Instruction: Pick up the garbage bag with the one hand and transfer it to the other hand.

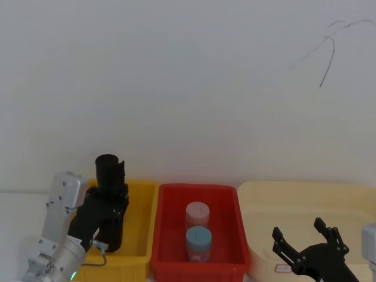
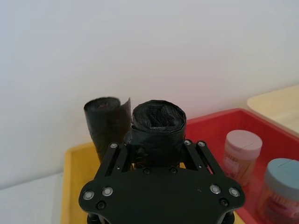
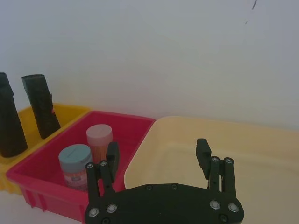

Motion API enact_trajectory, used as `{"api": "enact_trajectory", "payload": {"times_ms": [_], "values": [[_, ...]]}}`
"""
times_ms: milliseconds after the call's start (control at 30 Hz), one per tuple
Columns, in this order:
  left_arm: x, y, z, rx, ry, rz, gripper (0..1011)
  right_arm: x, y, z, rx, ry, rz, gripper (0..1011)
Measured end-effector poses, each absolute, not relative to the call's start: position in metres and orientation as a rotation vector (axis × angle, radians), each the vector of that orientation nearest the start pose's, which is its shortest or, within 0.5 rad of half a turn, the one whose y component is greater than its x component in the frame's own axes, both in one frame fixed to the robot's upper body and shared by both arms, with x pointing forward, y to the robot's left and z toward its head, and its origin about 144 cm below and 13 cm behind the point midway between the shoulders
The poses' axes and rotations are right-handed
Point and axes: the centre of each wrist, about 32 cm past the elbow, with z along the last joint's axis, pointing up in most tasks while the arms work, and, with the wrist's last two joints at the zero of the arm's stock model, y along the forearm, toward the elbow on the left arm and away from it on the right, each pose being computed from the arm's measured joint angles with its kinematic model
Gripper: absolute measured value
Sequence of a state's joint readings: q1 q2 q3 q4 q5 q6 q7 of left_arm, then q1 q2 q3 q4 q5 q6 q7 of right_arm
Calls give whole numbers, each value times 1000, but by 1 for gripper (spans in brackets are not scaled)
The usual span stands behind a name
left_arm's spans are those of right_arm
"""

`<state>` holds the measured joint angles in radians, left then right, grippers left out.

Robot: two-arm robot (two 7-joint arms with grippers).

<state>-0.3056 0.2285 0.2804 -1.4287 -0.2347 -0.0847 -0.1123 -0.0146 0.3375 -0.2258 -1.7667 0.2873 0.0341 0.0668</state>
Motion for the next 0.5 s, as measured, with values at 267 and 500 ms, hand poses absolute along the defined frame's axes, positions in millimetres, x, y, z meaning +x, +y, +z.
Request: {"api": "enact_trajectory", "payload": {"times_ms": [267,500], "values": [[534,216,1215,-105,-205,1174,398,443,-237,1189,26,-75,-1230,999],[538,212,1237,-109,-238,1107,398,443,-237,1189,26,-75,-1230,1000]]}}
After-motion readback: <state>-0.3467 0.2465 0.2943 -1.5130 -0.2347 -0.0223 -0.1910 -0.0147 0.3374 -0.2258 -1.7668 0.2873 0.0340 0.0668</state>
